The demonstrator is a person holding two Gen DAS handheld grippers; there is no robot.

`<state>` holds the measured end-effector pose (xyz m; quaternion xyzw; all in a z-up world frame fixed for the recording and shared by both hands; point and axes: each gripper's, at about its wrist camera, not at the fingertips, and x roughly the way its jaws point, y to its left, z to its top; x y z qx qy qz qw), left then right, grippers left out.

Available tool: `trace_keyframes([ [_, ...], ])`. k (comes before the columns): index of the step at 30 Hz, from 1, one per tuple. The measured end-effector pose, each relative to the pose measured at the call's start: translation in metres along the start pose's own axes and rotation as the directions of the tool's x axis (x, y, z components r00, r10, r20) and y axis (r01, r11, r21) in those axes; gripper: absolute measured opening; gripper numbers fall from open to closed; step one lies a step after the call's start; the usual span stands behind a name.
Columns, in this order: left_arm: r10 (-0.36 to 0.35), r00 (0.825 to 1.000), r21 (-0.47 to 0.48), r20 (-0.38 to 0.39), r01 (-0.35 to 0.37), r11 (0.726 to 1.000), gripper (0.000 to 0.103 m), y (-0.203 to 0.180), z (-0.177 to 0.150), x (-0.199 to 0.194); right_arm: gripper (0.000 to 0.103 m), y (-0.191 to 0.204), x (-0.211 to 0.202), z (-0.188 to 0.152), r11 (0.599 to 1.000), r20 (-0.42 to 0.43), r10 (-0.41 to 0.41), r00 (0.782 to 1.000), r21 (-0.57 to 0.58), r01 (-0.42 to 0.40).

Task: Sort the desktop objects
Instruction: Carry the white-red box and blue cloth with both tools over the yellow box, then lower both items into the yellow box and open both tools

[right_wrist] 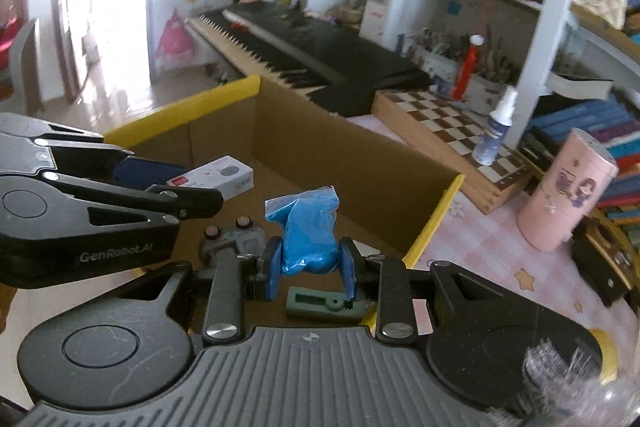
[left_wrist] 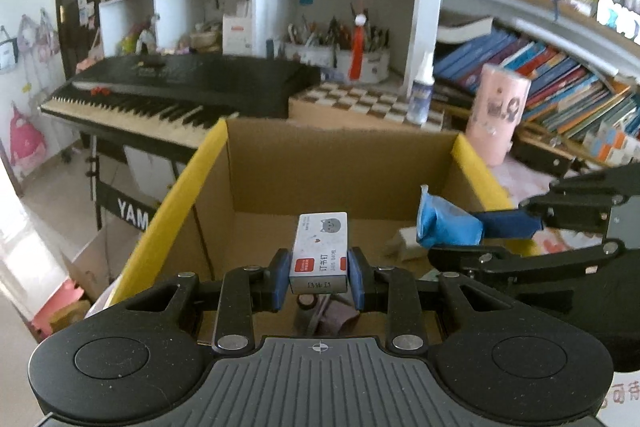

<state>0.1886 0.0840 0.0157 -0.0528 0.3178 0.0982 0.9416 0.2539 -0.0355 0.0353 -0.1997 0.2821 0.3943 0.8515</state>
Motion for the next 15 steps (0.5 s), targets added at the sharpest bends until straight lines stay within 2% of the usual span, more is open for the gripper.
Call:
trace_keyframes([
  [8,0.038,0.998,0.028,-0.052,-0.037,0.999,0.029,-0.005,-0.004,0.014,0.028,-0.005,0.024,0.005,0.992,-0.052,0.064,0.997,-0.107,-0.069],
  [15,0.056,0.994,0.055,-0.093,-0.051,0.997,0.029,-0.011,-0.002,0.028,0.028,-0.006,0.042,0.008,0.974,-0.100,0.084,0.991,-0.200,-0.103],
])
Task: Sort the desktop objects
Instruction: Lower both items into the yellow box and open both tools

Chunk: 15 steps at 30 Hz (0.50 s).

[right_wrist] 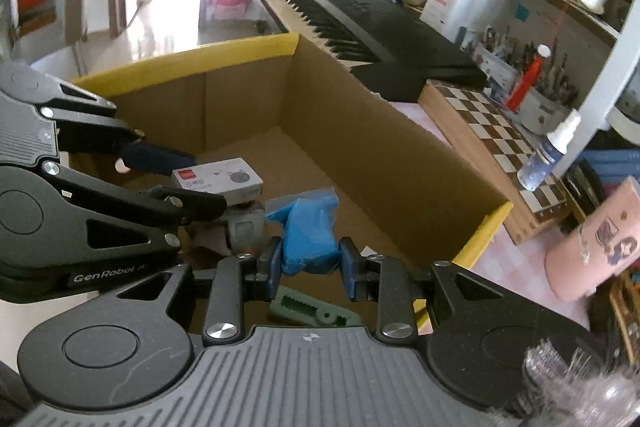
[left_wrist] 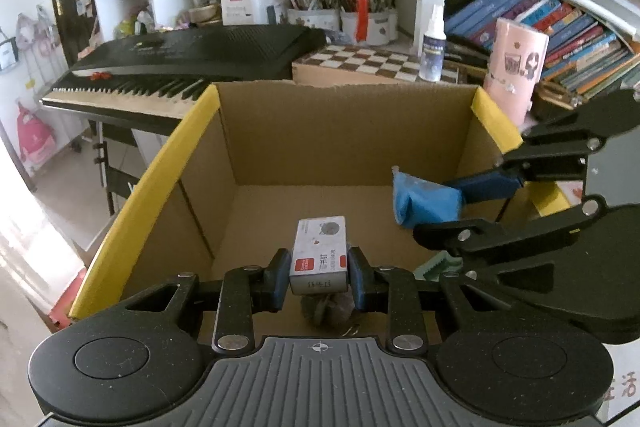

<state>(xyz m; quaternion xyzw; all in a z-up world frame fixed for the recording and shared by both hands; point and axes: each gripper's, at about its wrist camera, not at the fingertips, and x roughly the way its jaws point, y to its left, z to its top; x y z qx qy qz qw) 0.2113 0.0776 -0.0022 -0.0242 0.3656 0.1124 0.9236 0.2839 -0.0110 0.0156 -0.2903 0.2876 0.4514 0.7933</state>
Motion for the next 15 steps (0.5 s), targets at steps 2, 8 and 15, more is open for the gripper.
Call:
trace_keyframes([
  [2,0.003,1.000,0.002,-0.006,-0.003,1.000,0.029,-0.001,0.000,0.003,0.028,0.000,0.003,0.001,1.000,-0.010,0.005,1.000,-0.021,-0.005],
  [8,0.014,1.000,-0.001,-0.010,-0.014,1.000,0.030,-0.005,0.000,0.007,0.028,-0.002,0.013,0.001,0.996,-0.041,0.024,0.999,-0.086,-0.027],
  [15,0.032,0.999,-0.017,-0.001,-0.032,0.999,0.044,-0.005,0.001,0.006,0.028,-0.004,0.020,0.001,0.988,-0.066,0.042,0.997,-0.144,-0.051],
])
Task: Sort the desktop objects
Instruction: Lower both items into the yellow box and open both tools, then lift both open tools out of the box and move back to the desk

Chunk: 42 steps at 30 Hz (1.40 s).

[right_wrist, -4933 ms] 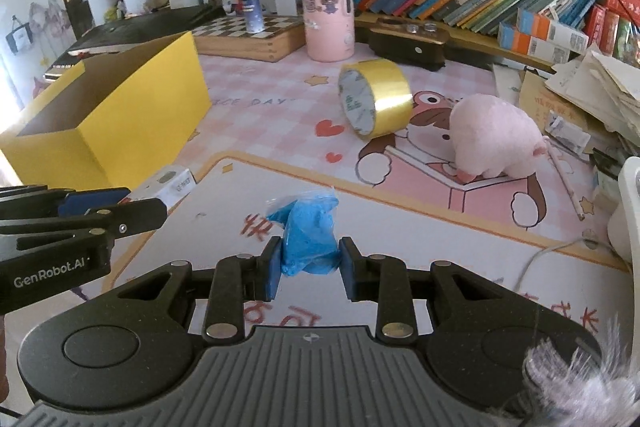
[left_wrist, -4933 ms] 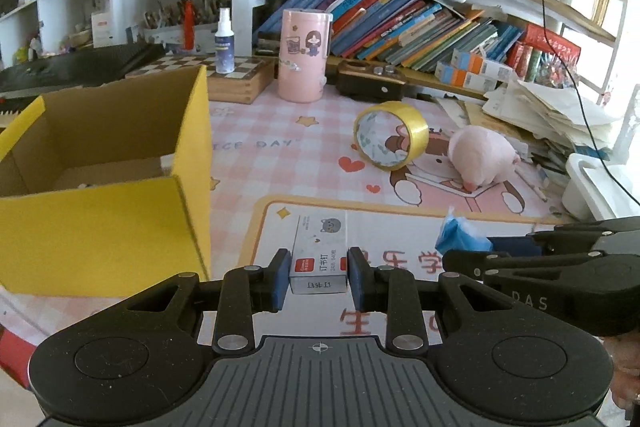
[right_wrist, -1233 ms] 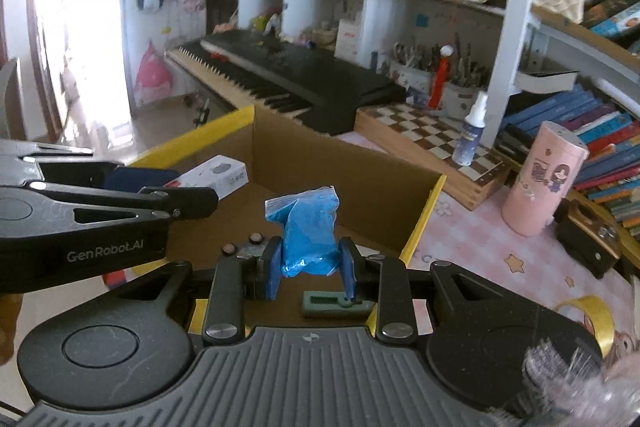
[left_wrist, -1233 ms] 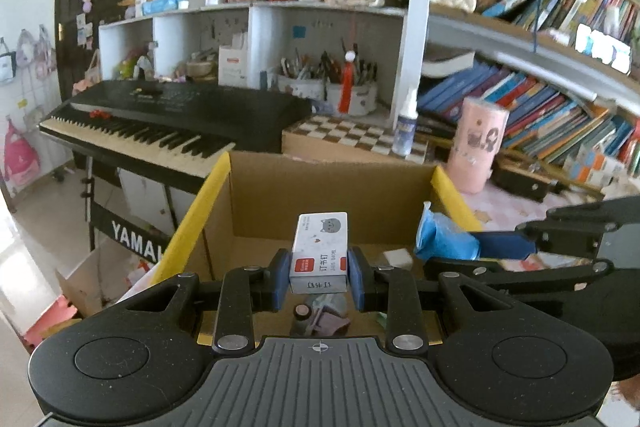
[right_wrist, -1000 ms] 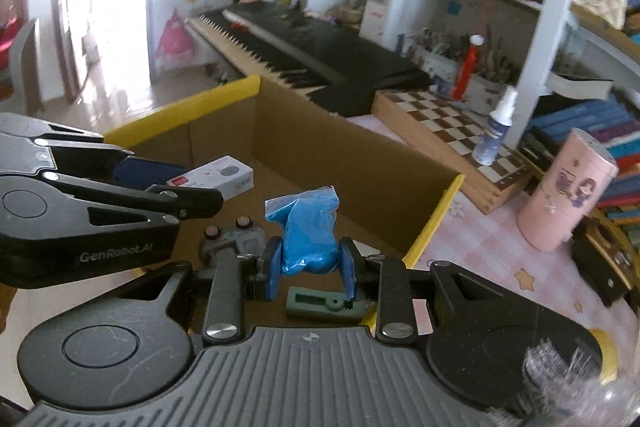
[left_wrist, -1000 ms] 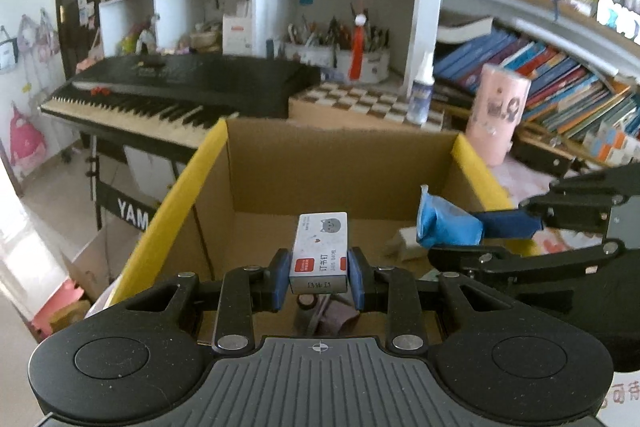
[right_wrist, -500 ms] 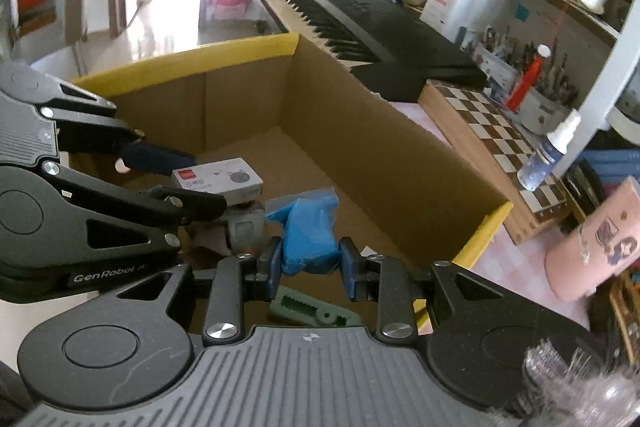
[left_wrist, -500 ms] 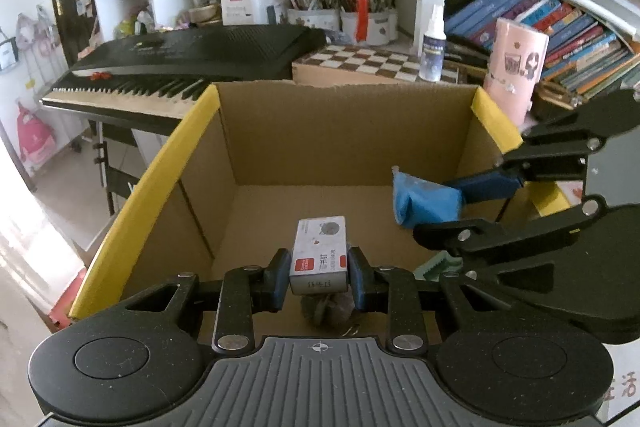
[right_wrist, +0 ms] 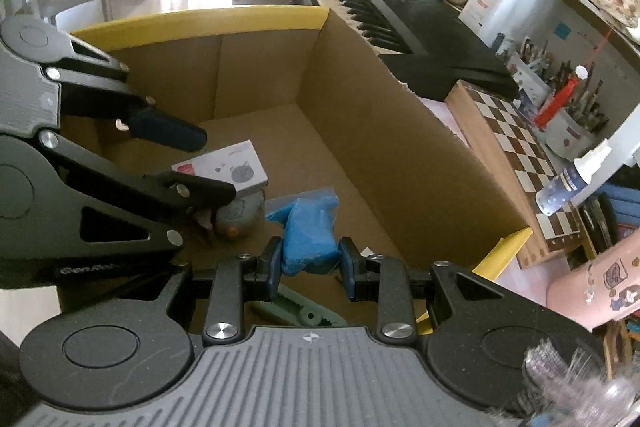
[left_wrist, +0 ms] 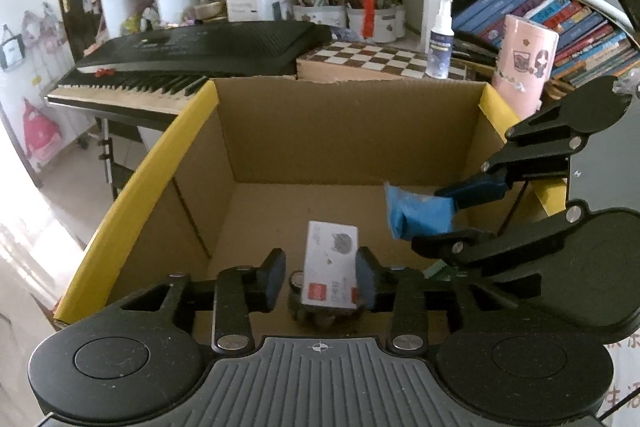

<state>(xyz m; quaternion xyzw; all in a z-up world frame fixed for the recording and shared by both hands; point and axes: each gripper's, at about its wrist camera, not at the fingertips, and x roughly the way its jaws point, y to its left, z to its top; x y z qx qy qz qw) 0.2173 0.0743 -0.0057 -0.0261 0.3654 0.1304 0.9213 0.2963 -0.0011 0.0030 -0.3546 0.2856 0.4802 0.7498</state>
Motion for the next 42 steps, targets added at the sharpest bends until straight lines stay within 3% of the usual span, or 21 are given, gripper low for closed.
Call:
trace_keyframes([
  [8,0.024,0.999,-0.024,0.040,-0.023,0.999,0.067,0.004,0.000,-0.012,0.030,0.001,0.003,0.000,1.000,-0.006,0.005,1.000,-0.026,-0.005],
  [12,0.039,0.997,-0.024,0.068,-0.037,0.999,0.079,0.005,0.001,-0.019,0.042,0.003,-0.002,0.000,1.000,0.010,-0.004,1.000,-0.026,0.004],
  [16,0.052,0.994,-0.035,0.099,-0.049,0.998,0.082,0.007,0.000,-0.029,0.049,0.003,-0.011,0.000,0.999,0.034,-0.034,0.999,-0.015,0.035],
  [25,0.065,0.985,-0.080,0.163,-0.052,0.995,0.089,0.014,-0.005,-0.052,0.051,0.003,-0.048,-0.004,0.985,0.105,-0.138,0.985,0.122,0.125],
  [32,0.047,0.980,-0.096,0.194,-0.028,0.995,0.090,0.018,-0.014,-0.067,0.051,0.006,-0.082,-0.020,0.934,0.137,-0.238,0.962,0.303,0.188],
  [42,-0.005,0.976,-0.089,0.216,0.025,0.996,0.090,0.024,-0.031,-0.086,0.049,0.024,-0.116,-0.045,0.821,0.098,-0.348,0.932,0.511,0.253],
])
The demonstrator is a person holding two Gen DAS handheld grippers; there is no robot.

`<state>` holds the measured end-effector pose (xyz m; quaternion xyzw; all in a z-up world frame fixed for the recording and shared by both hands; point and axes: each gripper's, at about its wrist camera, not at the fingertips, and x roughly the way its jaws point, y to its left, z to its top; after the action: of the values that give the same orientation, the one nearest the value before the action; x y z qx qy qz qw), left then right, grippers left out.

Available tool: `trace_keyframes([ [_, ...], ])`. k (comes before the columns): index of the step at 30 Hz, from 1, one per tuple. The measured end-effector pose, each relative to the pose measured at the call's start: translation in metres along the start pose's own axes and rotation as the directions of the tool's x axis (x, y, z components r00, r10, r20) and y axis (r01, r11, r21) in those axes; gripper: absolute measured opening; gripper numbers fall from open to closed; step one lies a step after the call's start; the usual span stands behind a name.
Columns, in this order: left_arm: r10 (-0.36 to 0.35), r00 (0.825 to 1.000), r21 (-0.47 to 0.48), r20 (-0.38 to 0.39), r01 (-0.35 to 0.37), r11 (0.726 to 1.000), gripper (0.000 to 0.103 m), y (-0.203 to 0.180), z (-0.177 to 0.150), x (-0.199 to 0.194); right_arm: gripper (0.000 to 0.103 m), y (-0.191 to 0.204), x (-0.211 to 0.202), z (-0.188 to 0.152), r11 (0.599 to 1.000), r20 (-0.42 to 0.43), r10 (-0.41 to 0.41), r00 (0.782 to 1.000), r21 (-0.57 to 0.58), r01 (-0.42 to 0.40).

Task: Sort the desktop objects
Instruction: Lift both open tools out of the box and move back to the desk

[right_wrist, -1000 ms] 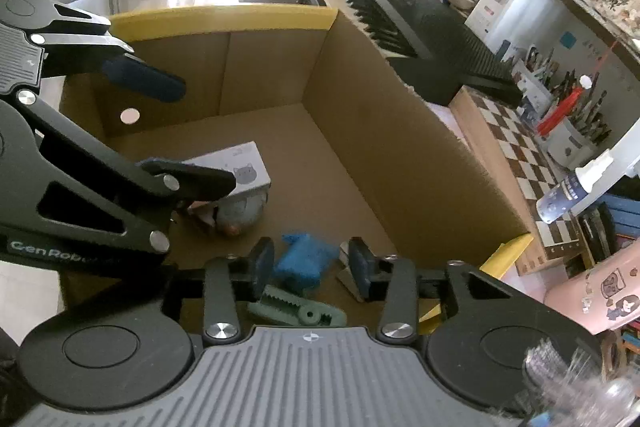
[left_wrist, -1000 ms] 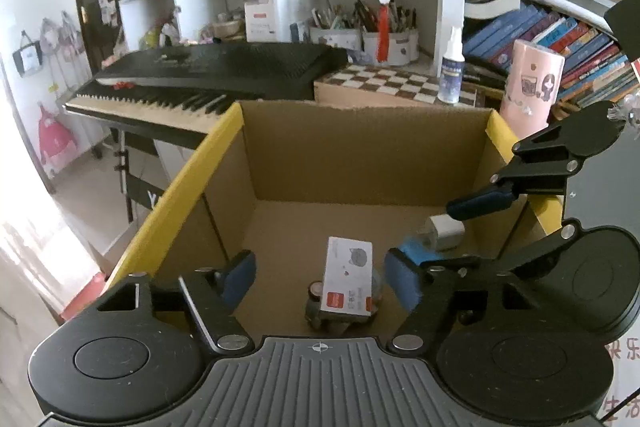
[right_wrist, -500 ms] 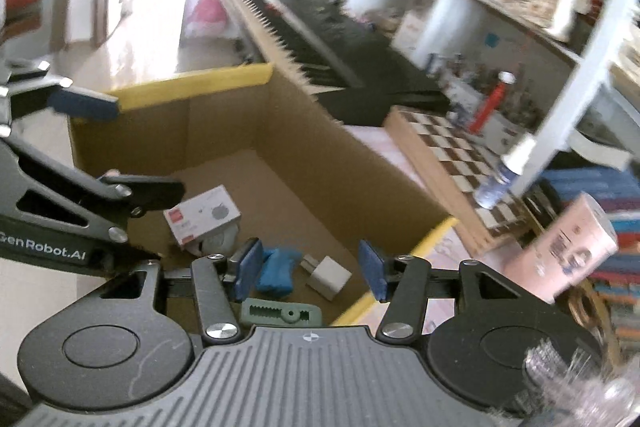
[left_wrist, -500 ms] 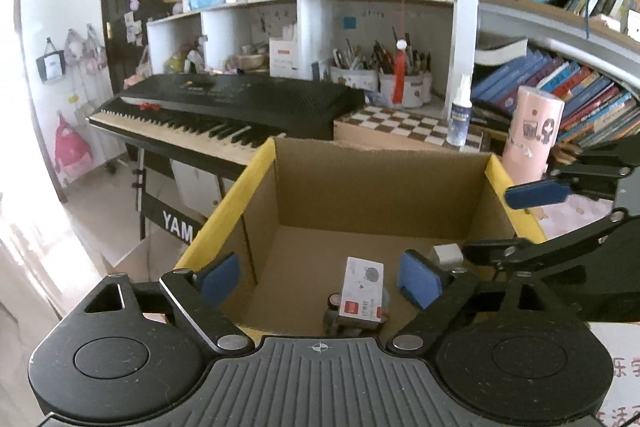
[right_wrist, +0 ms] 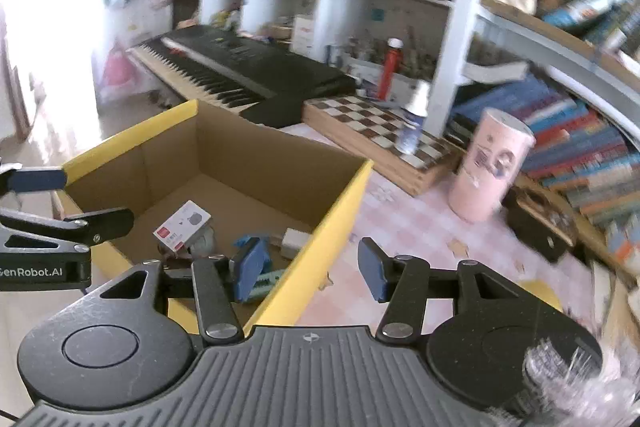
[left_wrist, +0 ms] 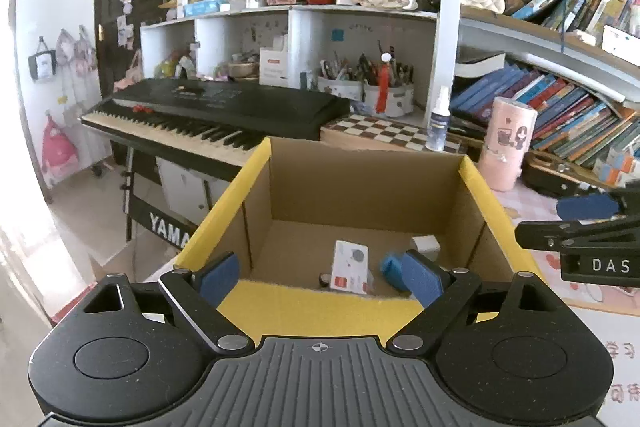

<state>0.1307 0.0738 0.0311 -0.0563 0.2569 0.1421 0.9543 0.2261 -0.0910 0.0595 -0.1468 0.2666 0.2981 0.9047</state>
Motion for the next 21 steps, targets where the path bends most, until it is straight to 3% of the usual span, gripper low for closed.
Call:
trace_keyframes([
  [9,-0.045,0.999,0.015,0.017,0.045,0.999,0.090,0.005,-0.015,-0.030,0.049,0.013,-0.038,-0.029,0.990,0.002,-0.090,0.996,0.109,0.089],
  [21,-0.086,0.996,0.065,-0.019,0.087,0.994,0.090,0.013,-0.045,-0.066,0.049,0.047,-0.080,-0.080,0.975,-0.060,-0.133,0.989,0.170,0.141],
])
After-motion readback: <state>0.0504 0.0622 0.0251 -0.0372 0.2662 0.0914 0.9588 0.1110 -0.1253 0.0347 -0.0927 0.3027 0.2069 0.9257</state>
